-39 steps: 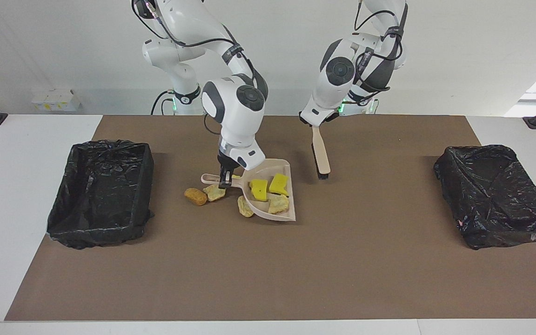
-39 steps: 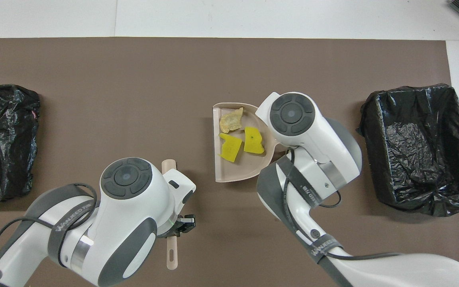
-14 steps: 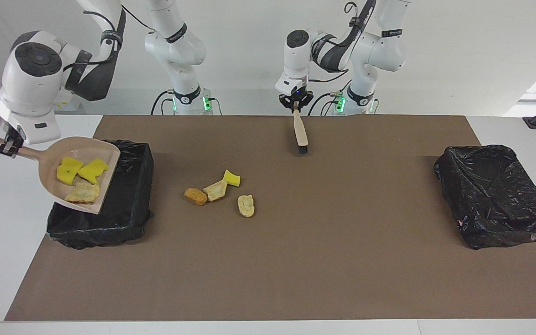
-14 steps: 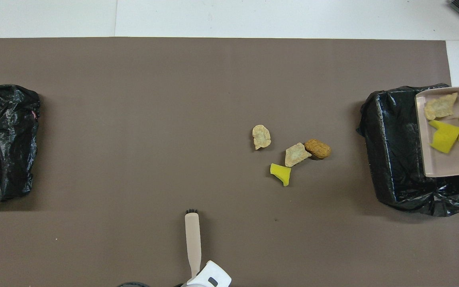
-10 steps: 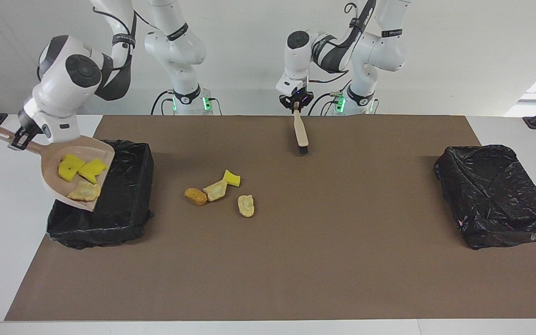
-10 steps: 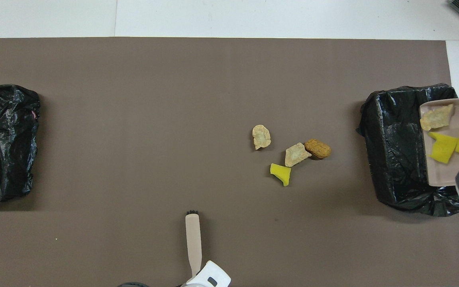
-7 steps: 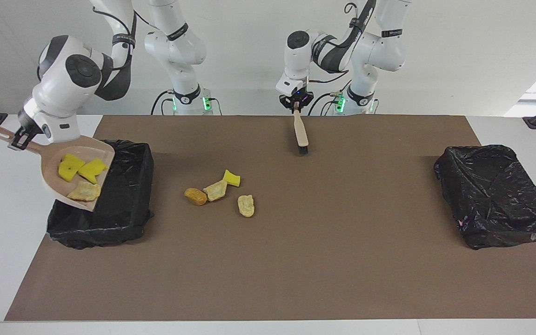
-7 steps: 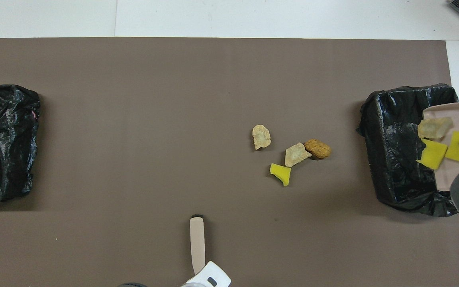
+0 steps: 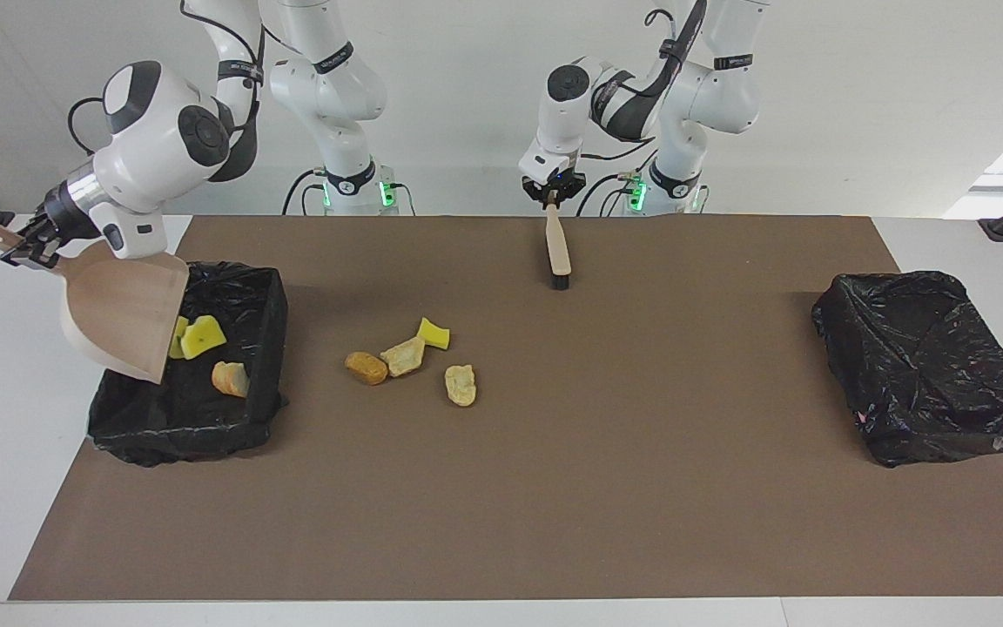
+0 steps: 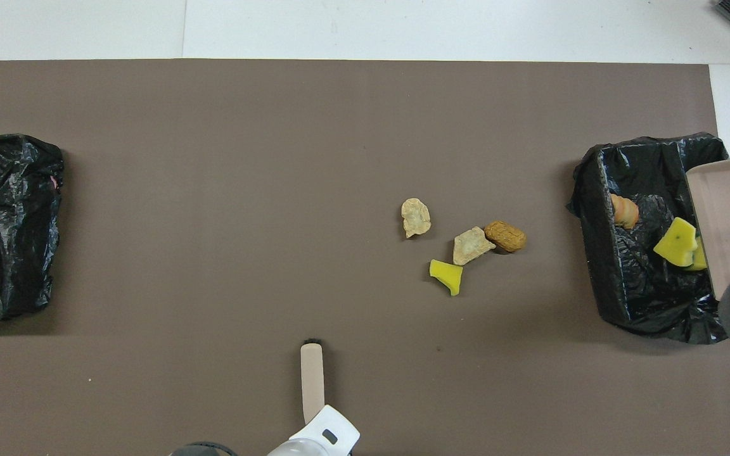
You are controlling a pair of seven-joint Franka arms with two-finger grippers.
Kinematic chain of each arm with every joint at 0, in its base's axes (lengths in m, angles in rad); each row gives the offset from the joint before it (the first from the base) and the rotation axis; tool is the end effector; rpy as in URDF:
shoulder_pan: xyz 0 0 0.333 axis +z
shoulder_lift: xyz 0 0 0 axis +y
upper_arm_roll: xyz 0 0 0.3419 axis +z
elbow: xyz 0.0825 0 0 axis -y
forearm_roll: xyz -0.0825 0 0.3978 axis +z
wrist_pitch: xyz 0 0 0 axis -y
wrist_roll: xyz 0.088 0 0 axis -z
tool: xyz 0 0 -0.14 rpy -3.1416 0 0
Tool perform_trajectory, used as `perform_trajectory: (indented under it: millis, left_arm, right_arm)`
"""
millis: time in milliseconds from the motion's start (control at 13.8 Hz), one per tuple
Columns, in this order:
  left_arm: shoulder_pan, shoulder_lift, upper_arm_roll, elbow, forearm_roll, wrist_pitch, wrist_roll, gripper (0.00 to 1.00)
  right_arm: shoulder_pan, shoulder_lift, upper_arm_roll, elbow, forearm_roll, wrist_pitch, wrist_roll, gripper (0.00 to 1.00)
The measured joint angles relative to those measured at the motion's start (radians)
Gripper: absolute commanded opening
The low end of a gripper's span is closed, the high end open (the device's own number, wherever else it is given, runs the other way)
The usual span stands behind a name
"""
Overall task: Sweep and dump trash in bin
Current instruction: 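Tilt the dustpan over the bin with the right gripper, then return the dustpan to the table center with the right gripper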
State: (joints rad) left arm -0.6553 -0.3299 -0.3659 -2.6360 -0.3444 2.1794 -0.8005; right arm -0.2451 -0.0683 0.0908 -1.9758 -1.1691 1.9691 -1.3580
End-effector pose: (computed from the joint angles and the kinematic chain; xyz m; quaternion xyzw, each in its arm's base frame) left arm 0.1923 -0.3395 0.3199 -0.9949 -0.0115 0.1004 0.0048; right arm 0.5572 -0.1739 0.5468 0.5735 0.6345 -0.3370 0.3936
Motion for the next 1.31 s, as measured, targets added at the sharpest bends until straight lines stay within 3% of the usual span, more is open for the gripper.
perform_trajectory:
  millis: [73,436,654,872,1017,1307]
  left_arm:
    - [0.036,0.011,0.001,0.008,-0.001,-0.005,0.034,1.0]
    - [0.228,0.067,0.011,0.172,0.008,-0.099,0.164,1.0]
    - [0.368,0.069,0.016,0.321,0.113,-0.199,0.241,1.0]
    - [0.502,0.077,0.019,0.469,0.183,-0.3,0.341,1.0]
    - [0.567,0.102,0.02,0.579,0.203,-0.395,0.384,1.0]
    - [0.625,0.169,0.02,0.724,0.233,-0.467,0.43,1.0]
  right_arm:
    - [0.004,-0.012,0.001,0.004,0.064,0.0,-0.007,0.0]
    - [0.019,-0.026,0.016,0.027,0.349,0.0,-0.026,0.0]
    - [0.021,-0.021,0.017,0.027,0.56,0.0,0.028,0.0]
    - [0.05,-0.019,0.018,0.029,0.75,-0.066,0.239,0.0]
    - [0.105,-0.019,0.02,0.04,0.852,-0.165,0.483,0.0]
    - [0.285,-0.018,0.027,0.081,0.93,-0.25,0.987,0.0]
